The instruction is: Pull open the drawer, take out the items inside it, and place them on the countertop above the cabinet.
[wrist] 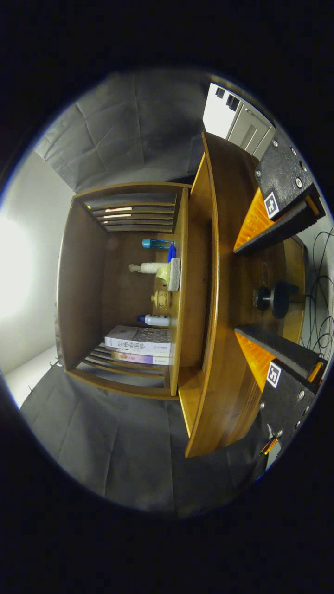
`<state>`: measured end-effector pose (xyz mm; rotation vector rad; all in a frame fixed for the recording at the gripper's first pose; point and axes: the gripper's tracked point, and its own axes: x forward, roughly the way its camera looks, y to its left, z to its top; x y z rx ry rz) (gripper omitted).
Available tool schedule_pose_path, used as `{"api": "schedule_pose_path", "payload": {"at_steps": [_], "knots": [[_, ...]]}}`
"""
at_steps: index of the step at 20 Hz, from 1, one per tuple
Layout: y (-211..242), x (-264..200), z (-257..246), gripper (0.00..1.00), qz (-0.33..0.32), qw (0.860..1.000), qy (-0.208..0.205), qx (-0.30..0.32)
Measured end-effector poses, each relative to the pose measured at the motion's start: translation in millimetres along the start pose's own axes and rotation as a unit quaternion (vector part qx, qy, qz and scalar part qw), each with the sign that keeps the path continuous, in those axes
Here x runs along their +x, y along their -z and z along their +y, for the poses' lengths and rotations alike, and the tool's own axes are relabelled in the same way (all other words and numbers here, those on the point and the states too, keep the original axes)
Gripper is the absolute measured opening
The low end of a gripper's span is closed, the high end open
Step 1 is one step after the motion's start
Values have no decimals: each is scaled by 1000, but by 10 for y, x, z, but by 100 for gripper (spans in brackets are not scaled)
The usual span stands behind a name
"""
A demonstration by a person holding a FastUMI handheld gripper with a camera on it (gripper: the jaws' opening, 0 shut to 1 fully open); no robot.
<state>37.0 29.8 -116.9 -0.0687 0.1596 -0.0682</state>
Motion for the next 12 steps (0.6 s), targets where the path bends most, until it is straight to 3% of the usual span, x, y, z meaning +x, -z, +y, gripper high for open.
{"api": "schedule_pose_path", "payload": {"at_steps": [12], "knots": [[-137,919,-28,96,0,1000,5,-8]]}}
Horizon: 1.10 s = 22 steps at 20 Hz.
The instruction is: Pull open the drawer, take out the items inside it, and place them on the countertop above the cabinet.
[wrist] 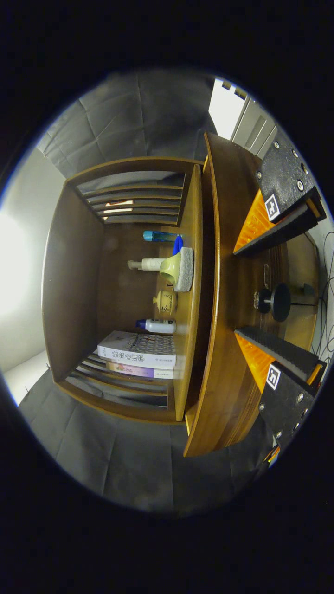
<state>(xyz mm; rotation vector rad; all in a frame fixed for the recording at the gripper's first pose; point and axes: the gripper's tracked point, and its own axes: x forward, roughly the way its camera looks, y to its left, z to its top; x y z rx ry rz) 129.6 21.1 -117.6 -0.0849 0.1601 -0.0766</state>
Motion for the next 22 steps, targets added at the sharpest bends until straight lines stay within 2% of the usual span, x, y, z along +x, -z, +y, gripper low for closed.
{"api": "schedule_pose_path", "payload": {"at_steps": [11,17,22], "knots": [[-1,732,-15,95,21,1000,5,19],[-42,666,36,94,24,999,5,30],[-567,370,25,93,1,999,11,39]]}}
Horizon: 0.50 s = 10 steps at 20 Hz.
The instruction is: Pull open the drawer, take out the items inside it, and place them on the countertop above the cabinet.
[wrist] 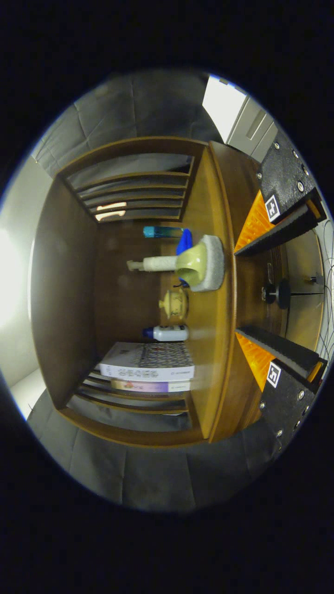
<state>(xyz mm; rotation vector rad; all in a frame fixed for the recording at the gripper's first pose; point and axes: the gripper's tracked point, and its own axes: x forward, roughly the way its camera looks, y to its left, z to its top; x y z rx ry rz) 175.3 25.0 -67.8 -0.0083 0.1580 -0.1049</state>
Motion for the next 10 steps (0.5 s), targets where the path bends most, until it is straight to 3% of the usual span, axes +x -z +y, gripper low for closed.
{"api": "schedule_pose_path", "payload": {"at_steps": [10], "knots": [[-980,-1200,-51,93,-50,999,4,21]]}}
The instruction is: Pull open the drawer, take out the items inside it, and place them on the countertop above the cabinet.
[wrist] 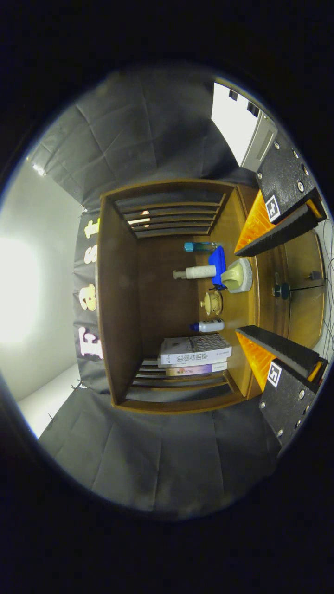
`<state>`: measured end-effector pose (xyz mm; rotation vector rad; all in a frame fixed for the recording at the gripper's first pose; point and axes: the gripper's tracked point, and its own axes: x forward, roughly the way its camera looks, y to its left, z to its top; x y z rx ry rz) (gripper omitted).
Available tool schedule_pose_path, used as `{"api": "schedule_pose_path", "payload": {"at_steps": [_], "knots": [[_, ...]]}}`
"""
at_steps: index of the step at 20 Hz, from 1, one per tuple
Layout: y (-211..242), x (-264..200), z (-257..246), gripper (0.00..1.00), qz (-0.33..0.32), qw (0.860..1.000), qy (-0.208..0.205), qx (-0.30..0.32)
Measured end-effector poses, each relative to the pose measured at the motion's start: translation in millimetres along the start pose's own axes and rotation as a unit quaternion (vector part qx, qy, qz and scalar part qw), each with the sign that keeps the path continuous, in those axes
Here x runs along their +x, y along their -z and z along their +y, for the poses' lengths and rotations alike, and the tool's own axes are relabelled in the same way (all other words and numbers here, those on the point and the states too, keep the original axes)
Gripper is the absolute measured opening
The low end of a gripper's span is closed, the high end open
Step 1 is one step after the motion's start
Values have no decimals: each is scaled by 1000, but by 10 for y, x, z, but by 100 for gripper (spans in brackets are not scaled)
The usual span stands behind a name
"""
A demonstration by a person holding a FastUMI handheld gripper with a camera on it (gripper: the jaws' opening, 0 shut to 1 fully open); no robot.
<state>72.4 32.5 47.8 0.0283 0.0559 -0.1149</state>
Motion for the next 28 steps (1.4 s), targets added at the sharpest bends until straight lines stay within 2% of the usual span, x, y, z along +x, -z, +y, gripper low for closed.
{"api": "schedule_pose_path", "payload": {"at_steps": [7,11,28], "knots": [[-273,-768,282,93,-24,999,-41,-8],[-321,-1044,294,93,-30,999,-45,-1],[-375,-1237,340,93,-38,998,-49,-20]]}}
